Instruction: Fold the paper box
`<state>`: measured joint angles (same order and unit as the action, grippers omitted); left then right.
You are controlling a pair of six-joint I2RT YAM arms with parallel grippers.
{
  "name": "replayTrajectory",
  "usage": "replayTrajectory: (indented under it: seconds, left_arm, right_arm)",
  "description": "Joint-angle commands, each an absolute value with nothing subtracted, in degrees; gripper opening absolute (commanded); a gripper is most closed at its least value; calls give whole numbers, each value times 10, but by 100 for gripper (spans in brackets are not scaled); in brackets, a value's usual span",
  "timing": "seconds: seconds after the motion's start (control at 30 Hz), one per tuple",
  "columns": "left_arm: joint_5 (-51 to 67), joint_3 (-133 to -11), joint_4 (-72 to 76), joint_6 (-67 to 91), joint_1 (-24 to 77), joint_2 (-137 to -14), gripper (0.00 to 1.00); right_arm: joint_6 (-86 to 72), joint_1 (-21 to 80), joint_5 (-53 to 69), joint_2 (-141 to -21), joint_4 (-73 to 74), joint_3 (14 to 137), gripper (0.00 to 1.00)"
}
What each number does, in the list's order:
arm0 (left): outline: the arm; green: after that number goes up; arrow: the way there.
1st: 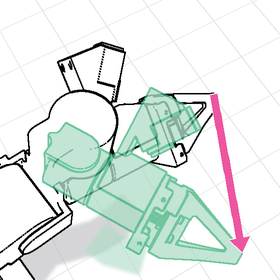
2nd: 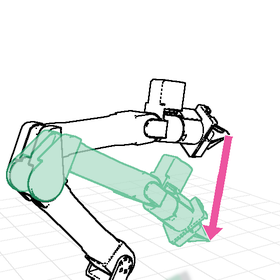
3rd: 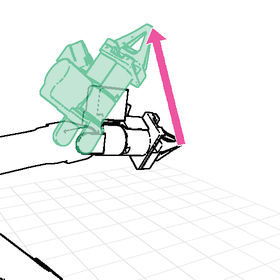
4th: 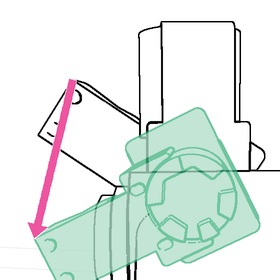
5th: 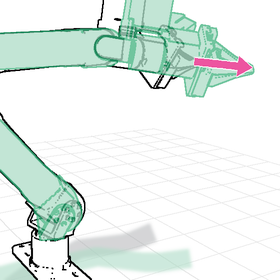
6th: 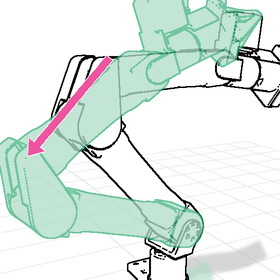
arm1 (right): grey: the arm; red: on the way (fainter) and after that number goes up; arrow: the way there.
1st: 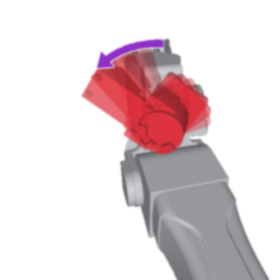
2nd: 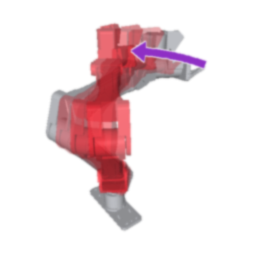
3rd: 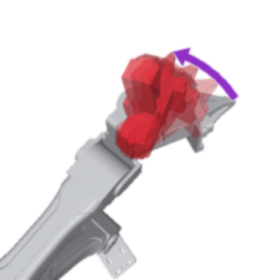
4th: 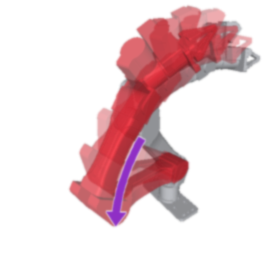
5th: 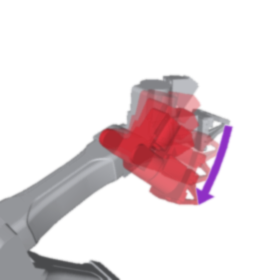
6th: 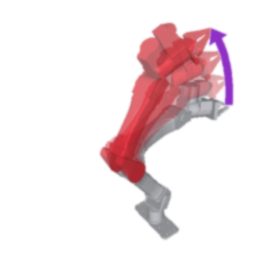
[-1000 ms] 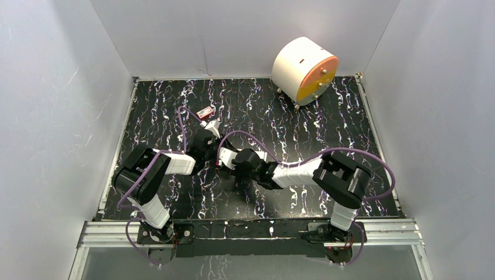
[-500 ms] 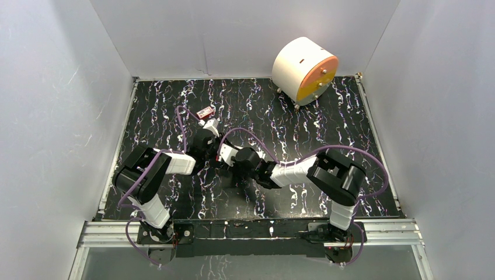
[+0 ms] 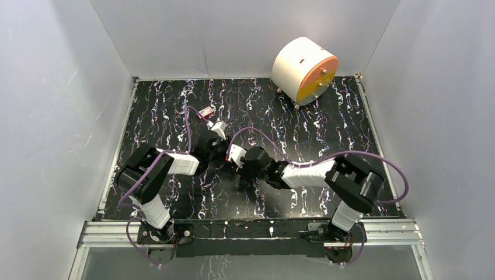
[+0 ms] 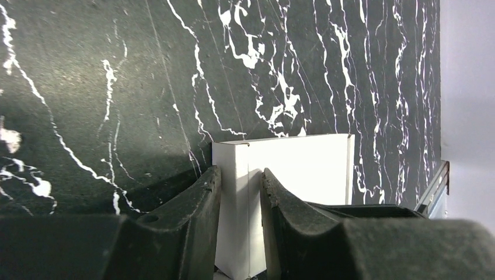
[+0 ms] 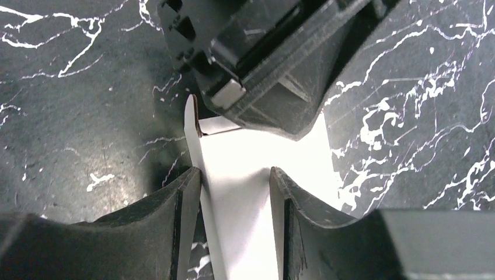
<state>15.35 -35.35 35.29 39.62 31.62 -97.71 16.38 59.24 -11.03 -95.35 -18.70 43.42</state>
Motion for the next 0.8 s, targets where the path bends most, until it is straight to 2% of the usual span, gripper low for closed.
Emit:
replayTrajectory:
  seconds: [0.0,0.2,0.3,0.4,0.6,0.77]
  left_arm:
    - [183,-313,173,349,328,-1014,15]
    - [176,-315,166,345,321,-1010,15]
    - [172,-317,162,342,318,-1008,15]
    - [160,-324,146,336,313,-1005,15]
    - [127,-327,120,319,294,-973,15]
    - [120,-329,117,316,293,-970,15]
  right_arm:
    - [132,571,-151,-926,-92,404,54]
    - [98,570,-171,-875,-53,387,56]
    - [94,569,-171,-840,-62,376,61]
    - [86,564,-160,-830,-37,405,63]
    - [117,563,-145,-846,-20,421,62]
    - [129,561,-150,-855,-1,424,57]
